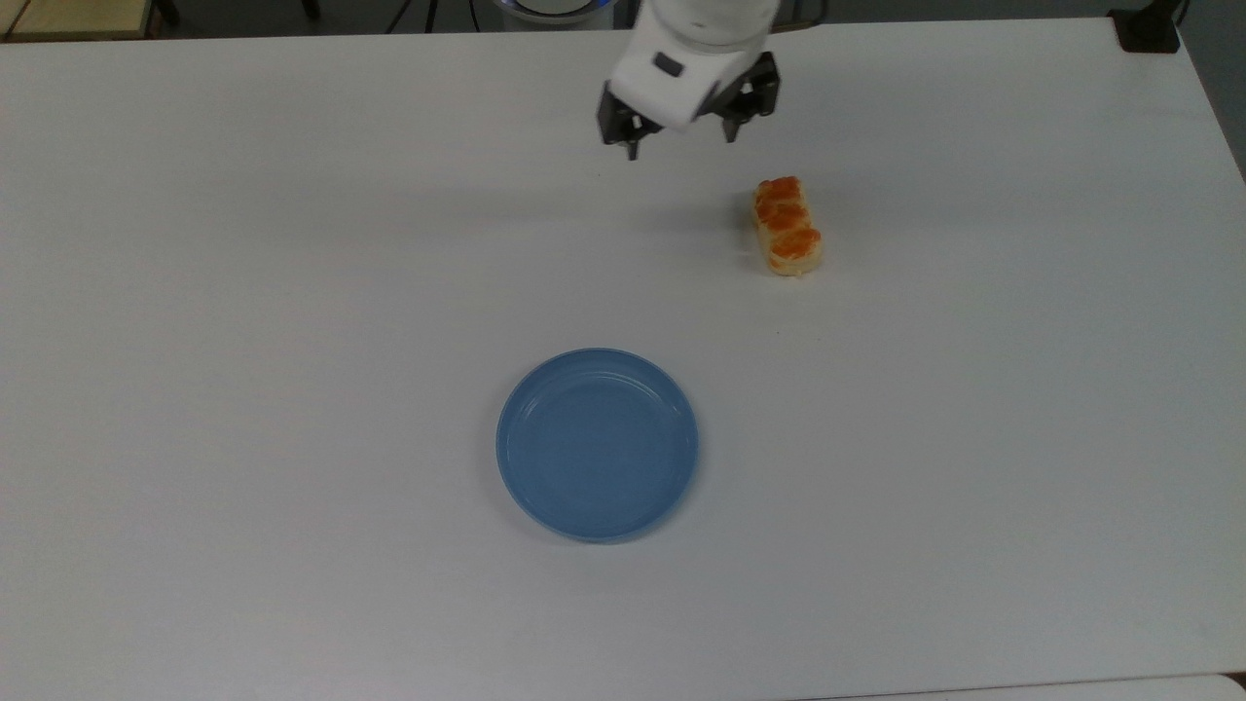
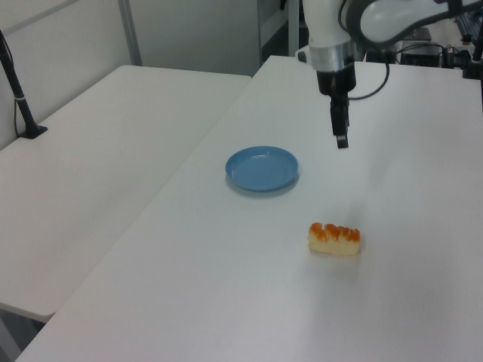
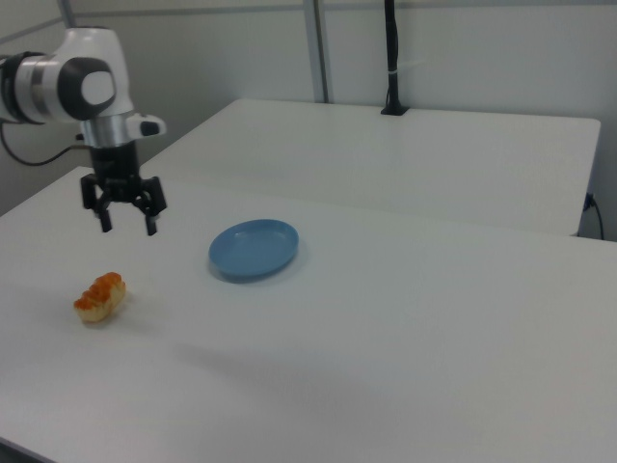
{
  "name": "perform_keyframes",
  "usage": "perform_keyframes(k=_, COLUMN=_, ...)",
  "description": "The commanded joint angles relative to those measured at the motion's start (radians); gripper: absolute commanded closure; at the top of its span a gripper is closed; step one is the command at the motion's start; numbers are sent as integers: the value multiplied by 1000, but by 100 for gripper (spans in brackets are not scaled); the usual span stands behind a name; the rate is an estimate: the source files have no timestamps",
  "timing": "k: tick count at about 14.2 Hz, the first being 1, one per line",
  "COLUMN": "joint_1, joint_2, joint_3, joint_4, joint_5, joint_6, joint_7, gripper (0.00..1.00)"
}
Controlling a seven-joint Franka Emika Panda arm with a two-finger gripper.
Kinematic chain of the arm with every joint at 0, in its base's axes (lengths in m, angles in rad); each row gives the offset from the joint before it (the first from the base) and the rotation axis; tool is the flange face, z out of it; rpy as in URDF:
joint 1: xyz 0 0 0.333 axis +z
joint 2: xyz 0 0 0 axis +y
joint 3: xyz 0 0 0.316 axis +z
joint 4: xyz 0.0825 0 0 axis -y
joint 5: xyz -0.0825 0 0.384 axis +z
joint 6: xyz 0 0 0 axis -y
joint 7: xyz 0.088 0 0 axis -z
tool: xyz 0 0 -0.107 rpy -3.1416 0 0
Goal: Put the bread on a plate
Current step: 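Lower the gripper over the bread roll and close on it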
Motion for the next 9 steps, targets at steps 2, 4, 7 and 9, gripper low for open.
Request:
perform_keyframes(k=2, joint_1=145, joint_2=32, joint_3=-34, joint_4=-79, joint_5=19, joint_6=152, joint_7=96, gripper=0)
perform_keyframes(k=4, joint_1=196, joint_2=67, joint_3=-34, joint_4=-78, joint_5=19, joint_6=175, joint_7=107, gripper=0)
perform_keyframes(k=7, joint_1=231, joint_2=107, joint_3=-28, joint_4=-81, joint_5=19, joint_6=204, joint_7=179, gripper=0)
perform_keyframes(k=9, joint_1=234, joint_2=155, joint_3=-17, joint_4=-79, joint_5=19, joint_6=232, joint_7=188, gripper=0)
